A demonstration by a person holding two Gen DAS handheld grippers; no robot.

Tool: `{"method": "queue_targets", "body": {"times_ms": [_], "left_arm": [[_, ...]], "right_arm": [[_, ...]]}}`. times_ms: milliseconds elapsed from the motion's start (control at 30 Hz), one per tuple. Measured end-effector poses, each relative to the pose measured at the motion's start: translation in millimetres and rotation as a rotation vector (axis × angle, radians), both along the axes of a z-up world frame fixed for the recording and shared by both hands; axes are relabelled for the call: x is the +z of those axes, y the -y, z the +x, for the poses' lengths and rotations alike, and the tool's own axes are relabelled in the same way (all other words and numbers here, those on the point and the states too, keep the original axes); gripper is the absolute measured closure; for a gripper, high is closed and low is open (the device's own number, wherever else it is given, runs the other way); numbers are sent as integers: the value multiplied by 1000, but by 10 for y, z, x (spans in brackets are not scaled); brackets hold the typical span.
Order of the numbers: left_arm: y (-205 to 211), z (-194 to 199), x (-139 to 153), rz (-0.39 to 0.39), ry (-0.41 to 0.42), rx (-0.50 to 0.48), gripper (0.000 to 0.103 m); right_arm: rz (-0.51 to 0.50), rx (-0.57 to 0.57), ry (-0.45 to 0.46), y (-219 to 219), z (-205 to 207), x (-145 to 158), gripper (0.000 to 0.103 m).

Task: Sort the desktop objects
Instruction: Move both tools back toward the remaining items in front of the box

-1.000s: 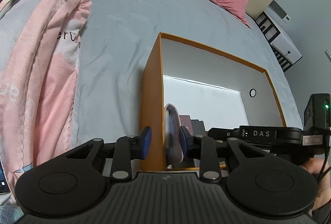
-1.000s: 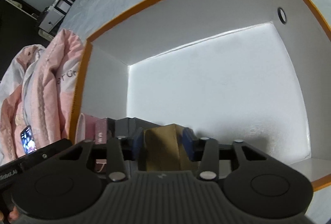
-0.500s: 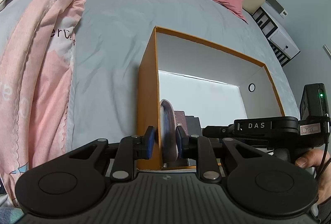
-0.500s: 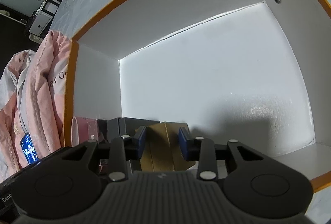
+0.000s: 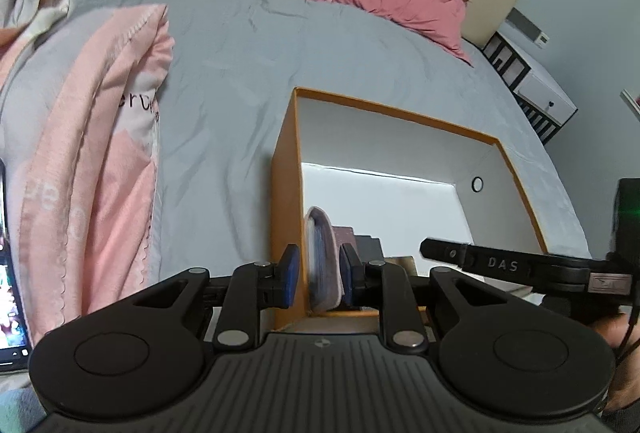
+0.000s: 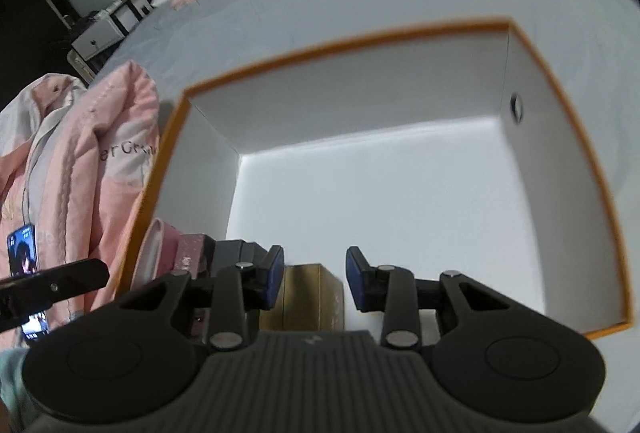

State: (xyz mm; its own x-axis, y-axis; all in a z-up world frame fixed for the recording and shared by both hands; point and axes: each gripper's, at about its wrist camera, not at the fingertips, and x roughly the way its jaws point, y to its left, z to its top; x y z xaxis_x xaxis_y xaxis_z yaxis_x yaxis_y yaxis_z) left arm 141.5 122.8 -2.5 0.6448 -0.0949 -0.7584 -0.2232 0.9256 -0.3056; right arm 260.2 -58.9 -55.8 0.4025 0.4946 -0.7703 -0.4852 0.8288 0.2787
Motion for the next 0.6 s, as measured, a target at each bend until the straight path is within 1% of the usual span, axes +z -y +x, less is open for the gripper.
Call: {"method": "queue_targets", "body": {"times_ms": [167, 300, 400, 467, 600], "left_arm": [[179, -168, 63, 31, 36, -54, 78], [306, -305, 69, 43, 55, -85, 79], [392, -372, 38, 50, 18, -135, 78], [442, -436, 12, 37, -3, -175, 78], [524, -565, -61, 16, -53, -229, 78]], "right_arm": [[35, 7, 151, 188, -332, 123, 66], [77, 16, 225, 376, -596, 141, 66], [41, 31, 257, 483, -801, 147, 66], [-7, 45, 247, 531, -910, 140, 66], [-15, 52, 239, 694, -1127, 125, 66]]}}
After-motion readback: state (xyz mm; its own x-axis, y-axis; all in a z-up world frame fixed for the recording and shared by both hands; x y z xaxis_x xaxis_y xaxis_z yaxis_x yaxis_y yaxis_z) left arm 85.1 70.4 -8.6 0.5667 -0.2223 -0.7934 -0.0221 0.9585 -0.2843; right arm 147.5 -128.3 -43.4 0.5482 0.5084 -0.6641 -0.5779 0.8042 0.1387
